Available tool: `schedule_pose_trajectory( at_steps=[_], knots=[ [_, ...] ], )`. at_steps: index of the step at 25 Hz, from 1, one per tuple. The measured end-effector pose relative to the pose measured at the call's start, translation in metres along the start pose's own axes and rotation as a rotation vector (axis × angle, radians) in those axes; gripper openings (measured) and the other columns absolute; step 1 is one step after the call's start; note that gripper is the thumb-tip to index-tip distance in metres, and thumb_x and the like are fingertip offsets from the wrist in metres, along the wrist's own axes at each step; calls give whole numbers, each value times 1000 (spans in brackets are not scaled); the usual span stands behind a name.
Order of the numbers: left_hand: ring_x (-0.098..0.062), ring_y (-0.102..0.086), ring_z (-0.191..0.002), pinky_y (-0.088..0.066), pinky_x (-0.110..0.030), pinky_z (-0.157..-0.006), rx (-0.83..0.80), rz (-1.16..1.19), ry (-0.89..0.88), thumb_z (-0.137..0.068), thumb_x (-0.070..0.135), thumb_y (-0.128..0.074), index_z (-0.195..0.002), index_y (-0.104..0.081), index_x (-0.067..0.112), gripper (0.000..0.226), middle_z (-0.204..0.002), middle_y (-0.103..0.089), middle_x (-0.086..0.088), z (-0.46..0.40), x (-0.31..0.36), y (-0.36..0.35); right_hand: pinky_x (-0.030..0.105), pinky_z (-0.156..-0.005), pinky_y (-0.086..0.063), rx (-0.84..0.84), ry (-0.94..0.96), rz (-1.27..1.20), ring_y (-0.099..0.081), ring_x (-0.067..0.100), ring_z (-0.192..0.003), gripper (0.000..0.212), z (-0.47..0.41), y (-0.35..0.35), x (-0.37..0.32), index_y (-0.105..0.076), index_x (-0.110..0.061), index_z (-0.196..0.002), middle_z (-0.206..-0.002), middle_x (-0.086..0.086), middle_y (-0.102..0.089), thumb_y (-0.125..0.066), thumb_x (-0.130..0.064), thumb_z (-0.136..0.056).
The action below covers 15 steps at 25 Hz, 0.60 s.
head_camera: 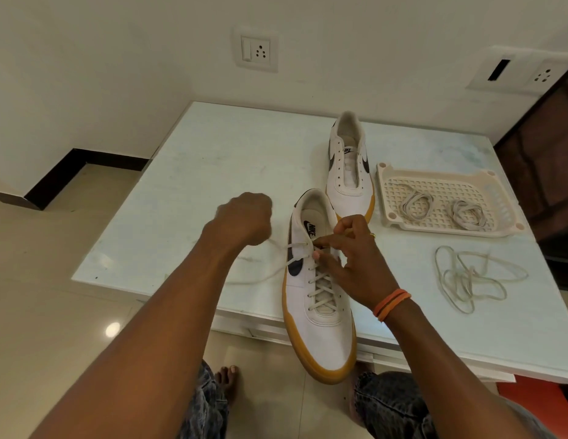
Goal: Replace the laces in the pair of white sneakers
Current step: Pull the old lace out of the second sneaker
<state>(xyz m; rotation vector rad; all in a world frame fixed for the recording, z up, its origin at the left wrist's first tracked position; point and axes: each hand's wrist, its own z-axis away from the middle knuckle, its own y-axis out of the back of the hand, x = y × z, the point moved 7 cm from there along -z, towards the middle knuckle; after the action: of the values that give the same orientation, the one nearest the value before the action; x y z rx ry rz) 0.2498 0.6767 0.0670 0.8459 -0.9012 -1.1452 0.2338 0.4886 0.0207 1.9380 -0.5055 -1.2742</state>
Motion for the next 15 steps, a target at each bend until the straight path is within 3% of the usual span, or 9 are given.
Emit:
schedule_pose_trajectory(
  at_steps=[2,4,6,7,9,10,12,15],
  knots=[
    [-21,-45,-129,-35,-24,-100,-9,166,-249,-94,8,-55,-137,-51,17,44,-143,-48,-2,0,36,-5,25,-79,-46,24,-17,14,-48,16,-92,10,1,-5,-3,-69,-19,-92,-107,-1,-38,-71,-26,-85],
    [-20,-55,-118,-41,-24,-94,47,209,-350,-96,8,-54,-129,-61,17,35,-134,-58,-2,0,58,-10,13,-79,-40,34,-90,-93,-46,11,-91,9,-2,-4,-3,-62,-20,-83,-104,1,-39,-71,-19,-86],
    [-22,-61,-107,-49,-27,-92,123,140,-345,-93,2,-55,-118,-69,16,32,-124,-65,-6,-4,58,-14,6,-78,-39,10,-256,-340,-49,7,-91,9,-3,1,6,-62,-14,-81,-105,9,-46,-70,-15,-85],
    [-23,-61,-106,-50,-29,-92,144,116,-331,-92,-2,-55,-116,-71,17,34,-123,-64,-7,-7,52,-14,9,-80,-44,12,-380,-592,-55,10,-92,8,0,4,14,-64,-8,-83,-106,15,-51,-70,-13,-82],
    [-24,-58,-112,-48,-30,-94,122,150,-310,-90,-7,-54,-116,-71,21,42,-128,-60,-5,-11,40,-13,32,-92,-52,52,-629,-1131,-62,25,-95,12,11,5,29,-62,2,-81,-98,23,-61,-60,-10,-80],
    [-24,-56,-115,-47,-30,-95,105,165,-309,-90,-8,-52,-116,-71,23,45,-131,-58,-4,-13,36,-13,42,-96,-51,75,-703,-1251,-63,31,-95,12,16,5,35,-61,2,-78,-91,22,-63,-54,-6,-82],
    [-23,-55,-116,-46,-29,-93,93,165,-324,-91,-9,-49,-116,-71,24,47,-133,-56,-3,-12,37,-13,48,-95,-51,122,-708,-1171,-64,34,-94,15,17,6,35,-62,1,-80,-87,17,-65,-50,-6,-88],
    [-23,-55,-115,-47,-29,-93,88,163,-332,-91,-8,-48,-116,-71,22,46,-132,-56,-4,-13,40,-13,29,-80,-57,166,-311,-460,-64,14,-91,18,7,19,11,-70,-16,-95,-107,5,-58,-71,-29,-83]
  ],
)
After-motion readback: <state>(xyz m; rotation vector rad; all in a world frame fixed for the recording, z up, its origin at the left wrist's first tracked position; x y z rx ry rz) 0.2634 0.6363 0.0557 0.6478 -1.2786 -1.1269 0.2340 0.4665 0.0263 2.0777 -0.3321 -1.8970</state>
